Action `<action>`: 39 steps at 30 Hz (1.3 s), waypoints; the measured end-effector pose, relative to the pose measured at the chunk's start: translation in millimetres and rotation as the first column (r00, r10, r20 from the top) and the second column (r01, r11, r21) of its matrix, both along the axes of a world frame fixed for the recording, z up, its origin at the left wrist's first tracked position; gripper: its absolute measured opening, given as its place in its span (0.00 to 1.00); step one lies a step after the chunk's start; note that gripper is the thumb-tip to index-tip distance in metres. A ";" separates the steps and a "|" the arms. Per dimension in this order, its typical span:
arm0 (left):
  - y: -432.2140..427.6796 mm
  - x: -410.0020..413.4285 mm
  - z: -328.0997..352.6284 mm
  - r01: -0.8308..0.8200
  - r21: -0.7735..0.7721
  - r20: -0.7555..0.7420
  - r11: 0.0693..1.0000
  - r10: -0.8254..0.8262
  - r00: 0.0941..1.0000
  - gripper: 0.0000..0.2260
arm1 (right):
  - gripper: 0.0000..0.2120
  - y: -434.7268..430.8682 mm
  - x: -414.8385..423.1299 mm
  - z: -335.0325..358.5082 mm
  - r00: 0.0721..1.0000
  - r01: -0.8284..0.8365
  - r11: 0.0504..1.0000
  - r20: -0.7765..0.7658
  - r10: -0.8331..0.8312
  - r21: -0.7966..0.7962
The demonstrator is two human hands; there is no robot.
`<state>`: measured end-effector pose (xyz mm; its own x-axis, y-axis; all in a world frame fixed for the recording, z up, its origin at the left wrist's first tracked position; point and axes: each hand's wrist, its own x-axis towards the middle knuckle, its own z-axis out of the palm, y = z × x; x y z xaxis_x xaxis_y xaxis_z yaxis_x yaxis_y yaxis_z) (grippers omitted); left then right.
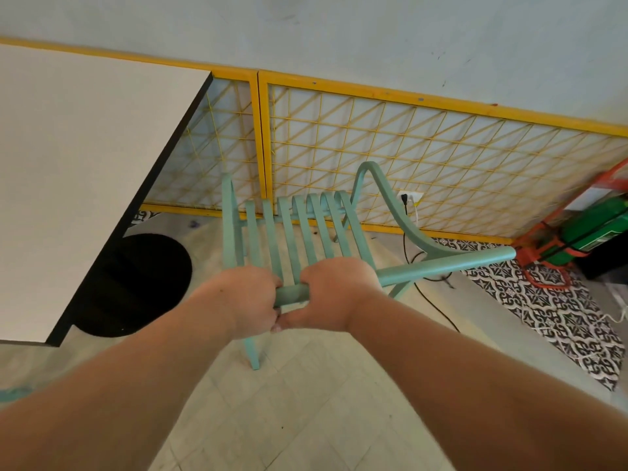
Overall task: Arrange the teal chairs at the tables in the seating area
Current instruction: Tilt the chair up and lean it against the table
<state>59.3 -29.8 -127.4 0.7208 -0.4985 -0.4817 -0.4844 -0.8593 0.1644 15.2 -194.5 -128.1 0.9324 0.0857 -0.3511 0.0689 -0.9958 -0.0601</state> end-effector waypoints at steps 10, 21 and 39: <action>22.1 6.1 9.7 0.009 -0.063 -0.116 0.998 -0.016 0.993 0.06 | 0.13 3.1 3.7 -3.3 0.994 0.014 0.997 0.105 -0.005 -0.081; 16.9 -1.1 10.1 -0.077 -0.026 -0.103 0.997 0.074 0.992 0.14 | 0.23 -7.7 2.0 -8.3 0.981 -0.017 0.998 0.190 0.029 -0.065; -59.7 -102.4 -4.0 -0.212 -0.242 -0.144 0.947 0.181 0.973 0.05 | 0.25 -90.2 -52.9 -8.5 0.960 -0.104 0.980 0.239 0.144 -0.172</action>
